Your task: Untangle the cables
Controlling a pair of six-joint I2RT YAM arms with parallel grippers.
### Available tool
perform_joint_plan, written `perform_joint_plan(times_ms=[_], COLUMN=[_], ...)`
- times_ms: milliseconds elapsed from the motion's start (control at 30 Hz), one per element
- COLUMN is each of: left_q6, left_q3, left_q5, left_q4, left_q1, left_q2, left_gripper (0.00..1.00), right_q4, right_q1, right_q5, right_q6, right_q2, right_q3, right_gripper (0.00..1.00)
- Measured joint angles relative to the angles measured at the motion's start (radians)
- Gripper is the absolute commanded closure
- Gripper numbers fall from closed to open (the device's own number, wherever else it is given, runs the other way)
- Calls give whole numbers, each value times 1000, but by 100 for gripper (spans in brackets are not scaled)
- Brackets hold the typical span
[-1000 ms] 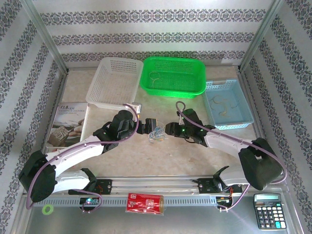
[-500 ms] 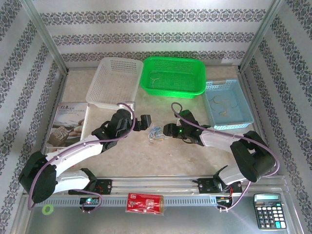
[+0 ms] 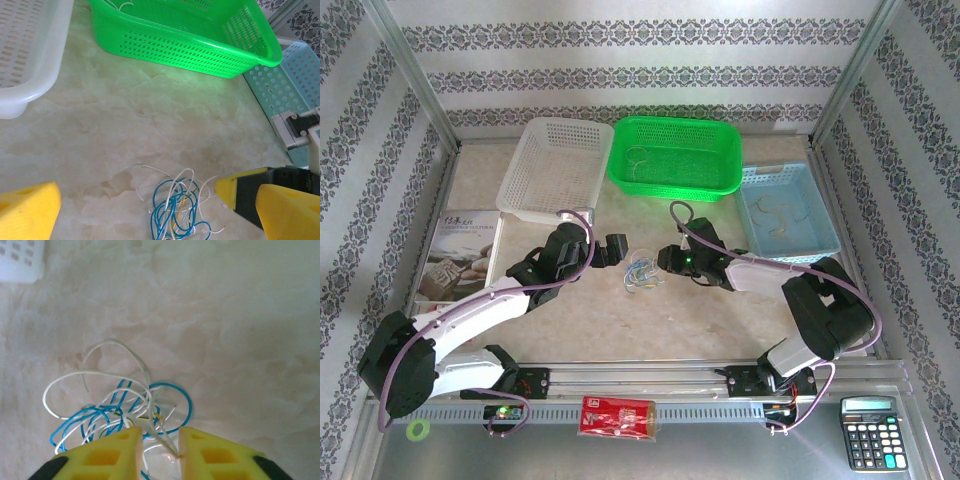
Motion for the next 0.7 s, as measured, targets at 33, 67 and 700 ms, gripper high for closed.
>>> perform_joint_plan(times_ms=[33,67,700], left_q6=[0,0,0], left_q3=[0,0,1], left_q5=[5,7,135], left_q4=[0,0,18], left_q1=[0,0,5], left_q2=[0,0,64], left_gripper=[0,0,0], right_q4=[0,0,143], right_q1=[-6,-10,-23], right_q5=[-3,-6,-90], right_q6=[-3,-3,-21], right_q2=[0,0,-165], right_q3=[2,3,-10], right_gripper=[89,92,100])
